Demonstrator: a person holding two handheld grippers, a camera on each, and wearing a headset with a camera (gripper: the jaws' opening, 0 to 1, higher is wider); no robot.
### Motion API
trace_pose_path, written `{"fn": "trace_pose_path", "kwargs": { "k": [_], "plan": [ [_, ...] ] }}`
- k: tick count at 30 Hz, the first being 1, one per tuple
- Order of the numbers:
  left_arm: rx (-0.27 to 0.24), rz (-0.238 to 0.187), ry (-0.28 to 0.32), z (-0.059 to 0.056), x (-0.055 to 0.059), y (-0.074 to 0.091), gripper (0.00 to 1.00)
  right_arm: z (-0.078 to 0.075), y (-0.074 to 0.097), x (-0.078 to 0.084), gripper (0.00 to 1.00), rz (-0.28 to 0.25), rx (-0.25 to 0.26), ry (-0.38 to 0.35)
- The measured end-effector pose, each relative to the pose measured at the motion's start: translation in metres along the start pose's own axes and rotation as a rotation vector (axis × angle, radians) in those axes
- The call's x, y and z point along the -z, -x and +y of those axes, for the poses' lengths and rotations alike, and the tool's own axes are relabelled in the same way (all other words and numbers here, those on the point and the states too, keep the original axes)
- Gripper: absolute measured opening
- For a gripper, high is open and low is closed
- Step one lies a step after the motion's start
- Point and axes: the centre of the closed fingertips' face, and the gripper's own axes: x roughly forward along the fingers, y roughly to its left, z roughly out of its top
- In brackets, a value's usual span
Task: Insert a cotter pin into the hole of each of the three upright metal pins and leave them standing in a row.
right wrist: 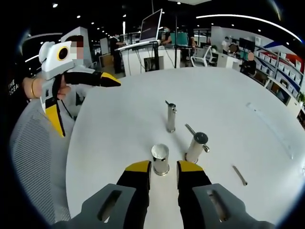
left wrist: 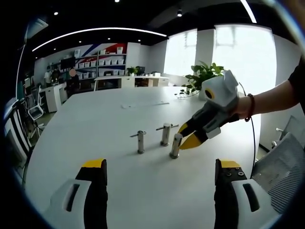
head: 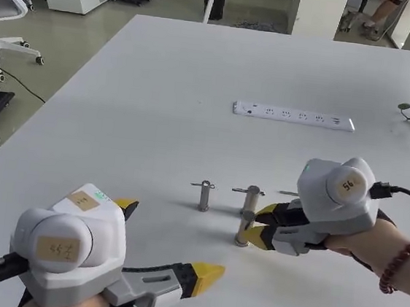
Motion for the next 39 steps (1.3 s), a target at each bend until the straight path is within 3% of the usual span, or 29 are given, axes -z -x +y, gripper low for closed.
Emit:
{"fn": "trace_pose_path", "kwargs": {
  "k": [6, 13, 18, 27, 29, 39],
  "plan": [
    [-0.001, -0.004, 0.0, 0.001, -0.001, 0.001, 0.94, -0.005, 0.012, 0.006, 0.18, 0.033, 0.011, 0.027],
    [-0.009, -0.001, -0.013, 0.002, -0.001, 0.002, 0.93, -0.03, 0.027, 0.014, 0.18, 0.065, 0.067, 0.01],
    [-0.01, 0.001, -0.018, 0.002, -0.001, 0.002, 0.92, -0.046, 0.034, 0.016, 0.19, 0.069, 0.103, -0.047],
    [-0.008, -0.007, -0.014, 0.003, -0.004, 0.002, 0.9, -0.078, 0.038, 0.024, 0.15, 0.09, 0.178, -0.11],
    [-0.003, -0.009, -0.011, 0.003, -0.003, 0.001, 0.88, -0.098, 0.037, 0.028, 0.14, 0.099, 0.194, -0.118],
    [-0.007, -0.009, -0.003, 0.006, 0.0, 0.0, 0.88, -0.117, 0.03, 0.036, 0.11, 0.134, 0.243, -0.146]
  ]
}}
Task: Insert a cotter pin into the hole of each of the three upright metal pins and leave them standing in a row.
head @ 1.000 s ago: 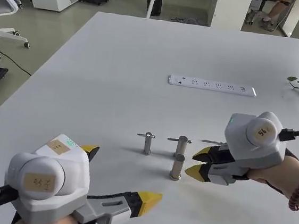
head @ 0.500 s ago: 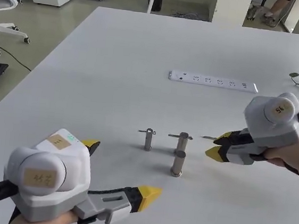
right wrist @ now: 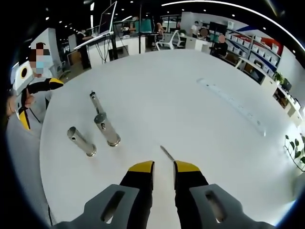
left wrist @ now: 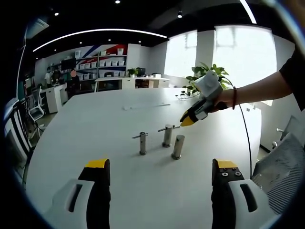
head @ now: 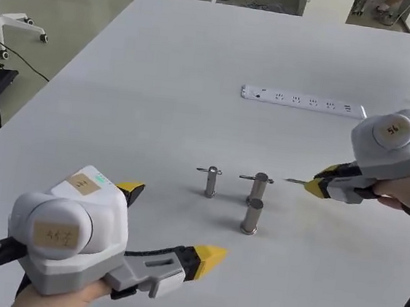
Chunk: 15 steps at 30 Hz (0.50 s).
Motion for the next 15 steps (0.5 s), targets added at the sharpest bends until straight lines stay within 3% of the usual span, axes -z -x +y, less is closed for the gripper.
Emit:
{"fn": "trace_pose_path", "kwargs": {
  "k": [10, 15],
  "plan": [
    [0.005, 0.015, 0.014, 0.0, 0.006, 0.0, 0.87, -0.017, -0.019, 0.01, 0.09, 0.056, 0.013, -0.008],
    [0.003, 0.016, 0.024, 0.002, 0.007, 0.0, 0.87, -0.016, -0.024, 0.014, 0.08, 0.084, -0.004, 0.01]
  ]
}}
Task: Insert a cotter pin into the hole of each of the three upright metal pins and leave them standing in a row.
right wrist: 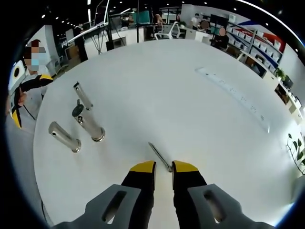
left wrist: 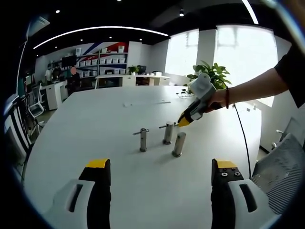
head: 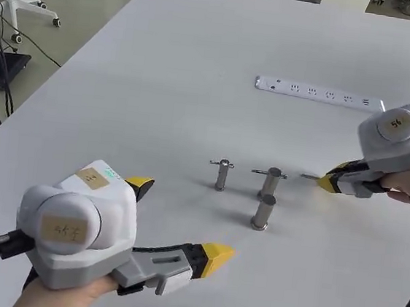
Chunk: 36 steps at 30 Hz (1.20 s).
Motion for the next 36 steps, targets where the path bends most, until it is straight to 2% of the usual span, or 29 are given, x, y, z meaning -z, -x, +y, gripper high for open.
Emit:
{"fn": "trace_pose_path", "kwargs": {
  "k": [7, 11, 15, 16, 19, 25, 32, 36],
  "plan": [
    [0.003, 0.013, 0.002, -0.001, 0.004, 0.0, 0.87, -0.002, -0.003, 0.0, 0.05, 0.0, -0.03, -0.014],
    [0.0, 0.009, 0.003, 0.001, 0.003, -0.001, 0.86, 0.0, -0.002, 0.0, 0.04, 0.024, -0.032, -0.013],
    [0.0, 0.009, 0.009, 0.0, 0.004, -0.001, 0.86, 0.0, -0.001, 0.001, 0.01, 0.064, -0.035, 0.021],
    [0.001, 0.011, 0.007, 0.0, 0.004, -0.001, 0.86, 0.001, 0.0, 0.003, 0.0, 0.084, -0.036, 0.044],
    [0.005, 0.013, 0.003, -0.001, 0.004, -0.001, 0.86, 0.0, 0.0, 0.003, 0.0, 0.099, -0.024, 0.106],
    [0.014, 0.016, 0.002, -0.004, 0.003, -0.002, 0.86, 0.0, 0.0, 0.005, 0.0, 0.145, -0.034, 0.22],
    [0.024, 0.007, -0.003, -0.007, -0.003, -0.003, 0.85, 0.002, 0.002, 0.003, 0.0, 0.148, -0.015, 0.265],
    [0.027, 0.002, -0.014, -0.006, -0.007, -0.003, 0.85, 0.003, 0.012, -0.002, 0.0, 0.121, -0.005, 0.262]
  ]
}}
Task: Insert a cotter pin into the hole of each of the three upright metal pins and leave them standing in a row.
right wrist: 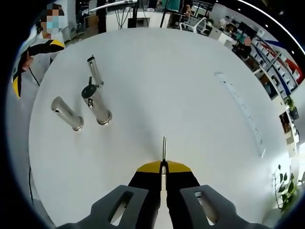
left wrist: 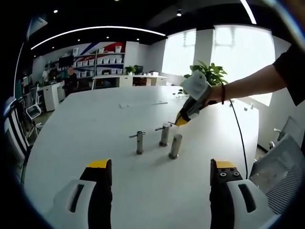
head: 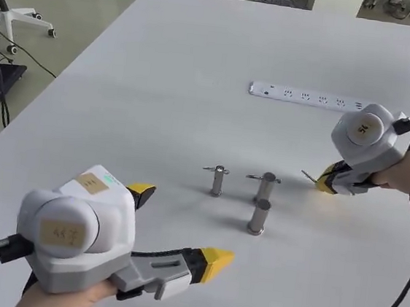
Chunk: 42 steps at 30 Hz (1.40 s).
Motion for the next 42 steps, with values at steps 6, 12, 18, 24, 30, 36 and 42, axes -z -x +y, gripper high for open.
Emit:
{"fn": "trace_pose_path", "kwargs": {
  "k": [6, 12, 18, 24, 30, 36, 42],
  "plan": [
    [0.016, -0.014, 0.008, -0.001, -0.005, -0.001, 0.78, 0.011, 0.019, -0.01, 0.0, -0.053, 0.016, 0.028],
    [0.034, -0.031, 0.011, -0.003, -0.014, -0.003, 0.73, 0.03, 0.04, -0.019, 0.0, -0.101, 0.024, 0.089],
    [0.064, -0.035, 0.012, -0.007, -0.02, -0.006, 0.66, 0.051, 0.056, -0.031, 0.0, -0.146, 0.024, 0.156],
    [0.111, -0.028, 0.021, -0.014, -0.025, -0.01, 0.55, 0.076, 0.071, -0.051, 0.0, -0.2, 0.012, 0.236],
    [0.151, -0.028, 0.014, -0.023, -0.03, -0.011, 0.47, 0.103, 0.08, -0.069, 0.0, -0.25, -0.014, 0.302],
    [0.181, -0.01, 0.019, -0.03, -0.03, -0.013, 0.39, 0.128, 0.08, -0.082, 0.0, -0.284, -0.044, 0.387],
    [0.198, 0.029, 0.042, -0.033, -0.024, -0.015, 0.31, 0.146, 0.078, -0.09, 0.0, -0.306, -0.067, 0.443]
  ]
}}
